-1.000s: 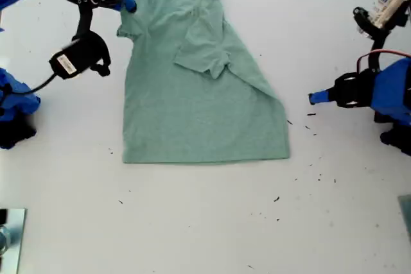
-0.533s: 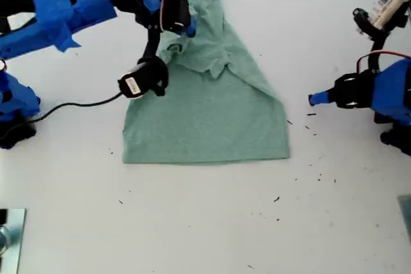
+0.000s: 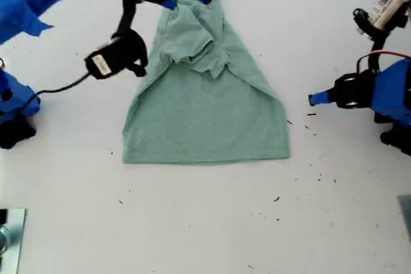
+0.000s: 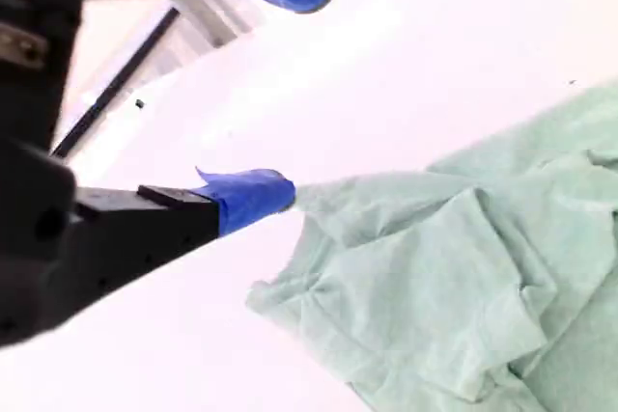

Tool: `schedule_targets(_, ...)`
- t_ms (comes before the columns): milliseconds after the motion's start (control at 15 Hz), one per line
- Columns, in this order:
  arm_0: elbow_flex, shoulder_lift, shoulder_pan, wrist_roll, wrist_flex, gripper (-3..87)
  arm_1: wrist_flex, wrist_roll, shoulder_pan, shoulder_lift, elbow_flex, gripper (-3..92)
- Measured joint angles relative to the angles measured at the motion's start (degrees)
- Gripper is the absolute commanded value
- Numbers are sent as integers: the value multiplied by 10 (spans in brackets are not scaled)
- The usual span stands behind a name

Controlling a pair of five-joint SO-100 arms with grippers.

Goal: Fold t shirt

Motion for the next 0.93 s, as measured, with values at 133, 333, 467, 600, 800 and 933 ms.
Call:
schedule_targets(133, 206, 152, 4, -20, -46, 35, 0, -1, 0, 0, 0, 32)
schedule_targets(333, 683, 489, 70, -112, -237, -2, 0, -4, 0, 0, 0, 27)
schedule_targets(467, 960, 743, 98, -188, -260, -2, -17, -9, -4, 0, 0, 27)
schedule_targets(600, 1111, 941, 134, -234, -226, -2, -35, -23, -20, -4, -4, 27)
schedule_targets(800, 1159, 997, 158, -248, -224, -2, 33, -79, -23, -200, -204, 27)
schedule_targets(933, 1189, 1049, 158, -249, -216, -2, 176, -129, -50, -470, -503, 117)
